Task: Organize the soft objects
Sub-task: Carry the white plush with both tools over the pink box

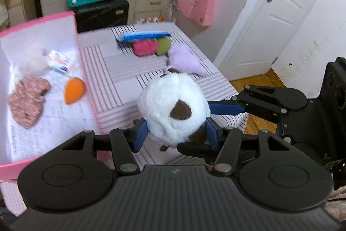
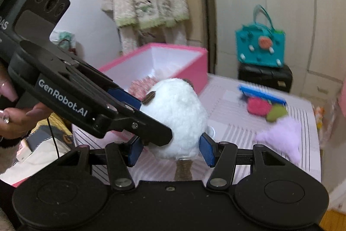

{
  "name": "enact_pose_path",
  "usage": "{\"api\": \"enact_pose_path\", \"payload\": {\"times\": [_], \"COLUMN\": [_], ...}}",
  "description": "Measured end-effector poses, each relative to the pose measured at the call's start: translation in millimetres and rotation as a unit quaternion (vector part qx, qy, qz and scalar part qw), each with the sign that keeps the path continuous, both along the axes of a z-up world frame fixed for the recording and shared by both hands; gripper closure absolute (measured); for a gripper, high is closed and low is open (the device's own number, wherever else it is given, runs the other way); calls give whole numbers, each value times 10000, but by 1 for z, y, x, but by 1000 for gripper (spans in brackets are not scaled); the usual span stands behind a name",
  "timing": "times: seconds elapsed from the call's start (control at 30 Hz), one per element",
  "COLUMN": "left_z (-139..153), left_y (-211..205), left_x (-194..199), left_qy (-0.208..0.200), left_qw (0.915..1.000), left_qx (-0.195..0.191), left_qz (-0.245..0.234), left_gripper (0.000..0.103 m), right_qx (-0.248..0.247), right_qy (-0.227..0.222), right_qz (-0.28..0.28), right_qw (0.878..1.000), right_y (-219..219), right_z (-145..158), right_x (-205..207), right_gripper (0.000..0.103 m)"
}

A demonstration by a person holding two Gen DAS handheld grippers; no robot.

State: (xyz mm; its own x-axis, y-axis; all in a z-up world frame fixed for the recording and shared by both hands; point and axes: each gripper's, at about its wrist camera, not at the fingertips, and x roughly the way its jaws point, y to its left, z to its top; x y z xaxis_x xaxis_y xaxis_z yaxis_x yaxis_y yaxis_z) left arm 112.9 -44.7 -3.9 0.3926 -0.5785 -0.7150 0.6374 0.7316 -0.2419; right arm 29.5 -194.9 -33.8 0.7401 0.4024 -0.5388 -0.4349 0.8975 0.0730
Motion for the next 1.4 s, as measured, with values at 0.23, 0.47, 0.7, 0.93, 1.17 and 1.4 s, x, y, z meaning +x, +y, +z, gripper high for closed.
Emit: {"api": "enact_pose_path", "payload": {"times": [0.23, 0.47, 0.7, 0.93, 1.17, 1.4], "left_z": [32, 59, 75, 57, 19, -18], "left_y": [26, 54, 83, 106, 122, 130], "left_x": [-8, 1, 27, 77, 138, 188], "left_qy": [-579, -928, -1226, -923, -232, 569], "left_qw": [9978, 9934, 9863, 9853, 9878, 9878], "left_qx": [11, -43, -153, -305, -202, -268], "left_qz": [322, 679, 1091, 1407, 1524, 1423], "left_gripper": [48, 48, 48, 48, 48, 47], "right_qx": [-94, -165, 9, 429, 164, -487], "right_qy": [-484, -686, -719, -18, 547, 810], "right_qz": [438, 800, 964, 889, 769, 465], "right_qw": [9978, 9943, 9927, 9951, 9954, 9944], "right_y": [23, 49, 74, 90, 115, 134], "right_z": [28, 56, 69, 49, 19, -3], "right_x": [13, 42, 84, 141, 188, 208], "right_gripper": [42, 42, 42, 42, 42, 42]}}
